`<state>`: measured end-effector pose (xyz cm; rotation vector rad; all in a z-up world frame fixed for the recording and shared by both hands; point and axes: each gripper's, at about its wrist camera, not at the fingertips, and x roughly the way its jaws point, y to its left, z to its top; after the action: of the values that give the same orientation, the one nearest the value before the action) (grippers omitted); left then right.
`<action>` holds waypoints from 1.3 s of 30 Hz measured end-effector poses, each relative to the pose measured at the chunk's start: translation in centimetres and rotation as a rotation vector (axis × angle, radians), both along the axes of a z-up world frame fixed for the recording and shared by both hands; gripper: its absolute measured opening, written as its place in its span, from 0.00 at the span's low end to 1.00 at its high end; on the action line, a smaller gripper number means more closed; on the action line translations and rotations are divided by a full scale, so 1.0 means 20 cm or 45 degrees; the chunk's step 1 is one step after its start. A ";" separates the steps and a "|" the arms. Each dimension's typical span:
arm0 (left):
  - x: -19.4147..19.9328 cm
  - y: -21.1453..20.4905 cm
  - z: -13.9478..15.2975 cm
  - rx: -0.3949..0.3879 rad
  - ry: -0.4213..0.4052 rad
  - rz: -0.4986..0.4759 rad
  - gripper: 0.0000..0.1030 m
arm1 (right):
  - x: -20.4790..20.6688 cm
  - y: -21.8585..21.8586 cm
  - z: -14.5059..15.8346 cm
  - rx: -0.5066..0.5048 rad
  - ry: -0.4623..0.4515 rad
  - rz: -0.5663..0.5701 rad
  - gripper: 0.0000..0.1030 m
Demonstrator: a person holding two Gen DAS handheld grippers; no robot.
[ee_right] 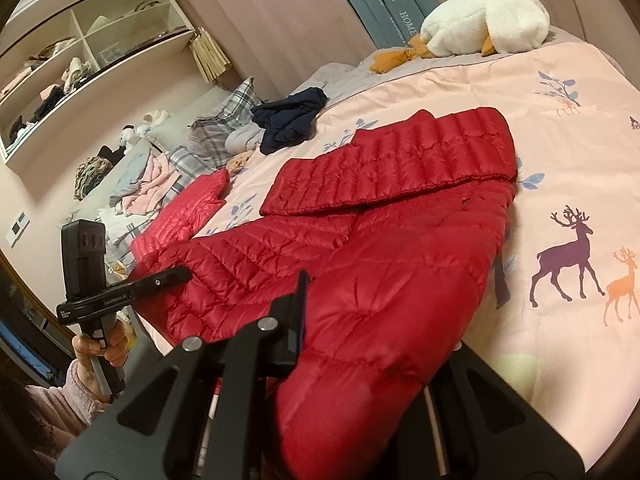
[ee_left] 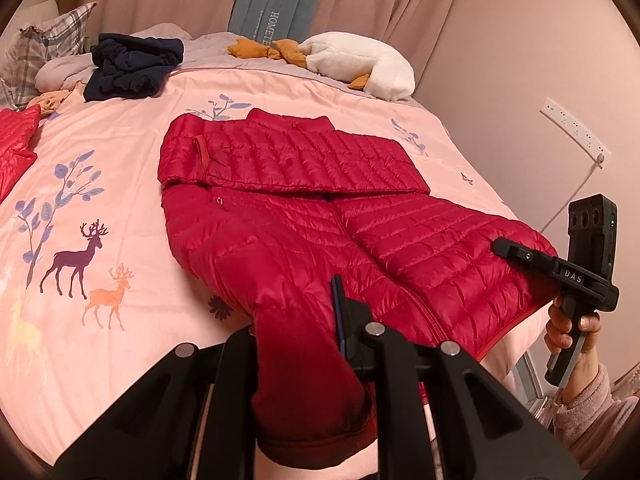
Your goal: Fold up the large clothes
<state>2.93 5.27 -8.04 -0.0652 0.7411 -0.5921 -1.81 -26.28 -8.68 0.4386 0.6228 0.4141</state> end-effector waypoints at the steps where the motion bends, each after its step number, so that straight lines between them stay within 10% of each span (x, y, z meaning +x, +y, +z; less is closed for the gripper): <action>1: 0.00 0.00 0.00 -0.002 0.001 -0.001 0.15 | 0.00 0.00 0.01 0.000 -0.003 0.004 0.12; 39: -0.04 0.05 0.23 -0.025 -0.125 -0.043 0.15 | -0.20 -0.03 0.26 -0.012 -0.191 0.087 0.12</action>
<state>2.06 6.26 -3.35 -0.0414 0.6422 -0.6303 -5.80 -26.97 -3.40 0.3741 0.4949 0.5039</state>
